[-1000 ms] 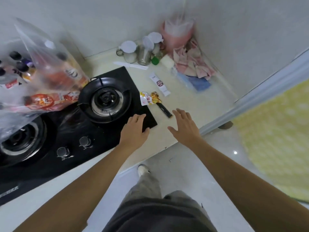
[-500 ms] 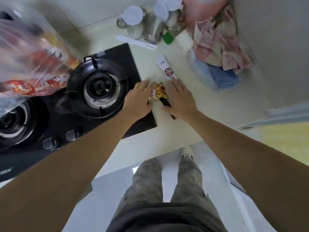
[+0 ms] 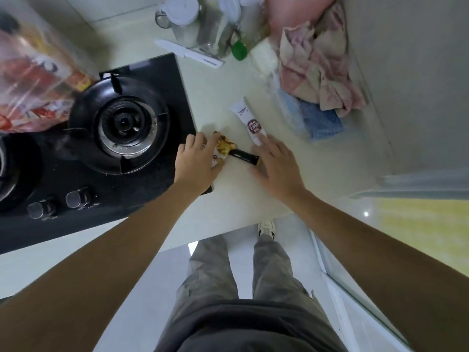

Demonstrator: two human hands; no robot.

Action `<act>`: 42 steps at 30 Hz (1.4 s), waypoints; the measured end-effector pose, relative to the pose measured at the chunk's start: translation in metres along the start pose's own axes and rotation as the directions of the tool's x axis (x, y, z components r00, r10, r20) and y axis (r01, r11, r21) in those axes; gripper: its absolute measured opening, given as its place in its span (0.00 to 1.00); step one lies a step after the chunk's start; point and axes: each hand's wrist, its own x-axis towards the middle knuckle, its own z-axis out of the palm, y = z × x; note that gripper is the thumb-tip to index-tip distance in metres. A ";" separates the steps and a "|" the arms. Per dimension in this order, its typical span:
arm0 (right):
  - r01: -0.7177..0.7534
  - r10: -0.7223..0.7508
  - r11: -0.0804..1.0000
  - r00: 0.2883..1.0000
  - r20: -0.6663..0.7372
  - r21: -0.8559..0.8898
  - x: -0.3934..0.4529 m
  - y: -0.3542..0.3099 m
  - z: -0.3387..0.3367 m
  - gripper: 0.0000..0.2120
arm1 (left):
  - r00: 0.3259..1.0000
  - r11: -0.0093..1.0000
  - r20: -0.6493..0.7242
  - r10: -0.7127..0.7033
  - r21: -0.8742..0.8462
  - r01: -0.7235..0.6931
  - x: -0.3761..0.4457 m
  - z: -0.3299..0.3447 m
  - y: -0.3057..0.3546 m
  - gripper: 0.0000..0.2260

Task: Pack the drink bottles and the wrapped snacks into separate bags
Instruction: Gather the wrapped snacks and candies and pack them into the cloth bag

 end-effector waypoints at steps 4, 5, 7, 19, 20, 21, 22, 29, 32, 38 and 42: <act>-0.053 0.052 0.998 0.998 0.024 0.041 0.014 -0.012 -0.008 0.35 | 0.991 0.989 -0.007 -0.134 -0.055 0.134 -0.020 0.000 0.010 0.30; -0.073 0.071 0.996 0.997 0.043 0.053 0.020 -0.017 -0.009 0.38 | 0.986 0.984 -0.016 -0.166 -0.074 0.165 -0.025 0.001 0.010 0.30; -0.116 0.110 0.992 0.989 0.101 0.058 0.033 -0.025 -0.007 0.45 | 0.973 0.967 -0.030 -0.230 -0.120 0.225 -0.038 0.002 0.008 0.30; 0.041 -0.046 0.997 0.996 0.072 0.068 0.043 -0.055 0.005 0.14 | 0.895 0.865 0.014 -0.446 -0.250 0.434 -0.089 0.006 0.001 0.30; 0.043 -0.046 0.998 0.995 0.087 0.044 0.044 -0.056 0.003 0.15 | 0.892 0.863 0.005 -0.451 -0.253 0.438 -0.091 0.004 0.001 0.30; 0.054 -0.056 0.998 0.993 0.105 0.021 0.045 -0.057 0.001 0.16 | 0.886 0.857 -0.006 -0.463 -0.257 0.446 -0.094 0.001 0.001 0.30; 0.066 -0.066 0.998 0.990 0.124 0.005 0.045 -0.057 0.000 0.17 | 0.879 0.850 -0.016 -0.477 -0.263 0.456 -0.098 -0.001 0.001 0.30; 0.111 -0.121 0.991 0.983 0.137 0.076 0.036 -0.054 -0.014 0.13 | 0.800 0.779 -0.069 -0.596 -0.294 0.555 -0.137 -0.014 0.006 0.28; 0.237 -0.250 0.963 0.962 0.106 0.126 0.027 -0.082 -0.029 0.12 | 0.748 0.727 -0.080 -0.659 -0.324 0.606 -0.162 -0.022 0.008 0.28; 0.451 -0.462 0.886 0.877 0.134 0.108 0.004 -0.183 -0.039 0.12 | 0.625 0.617 -0.116 -0.772 -0.375 0.692 -0.237 -0.050 -0.016 0.27; 0.556 -0.574 0.817 0.807 0.136 0.149 -0.018 -0.264 -0.034 0.14 | 0.511 0.526 -0.156 -0.845 -0.409 0.746 -0.305 -0.063 -0.048 0.26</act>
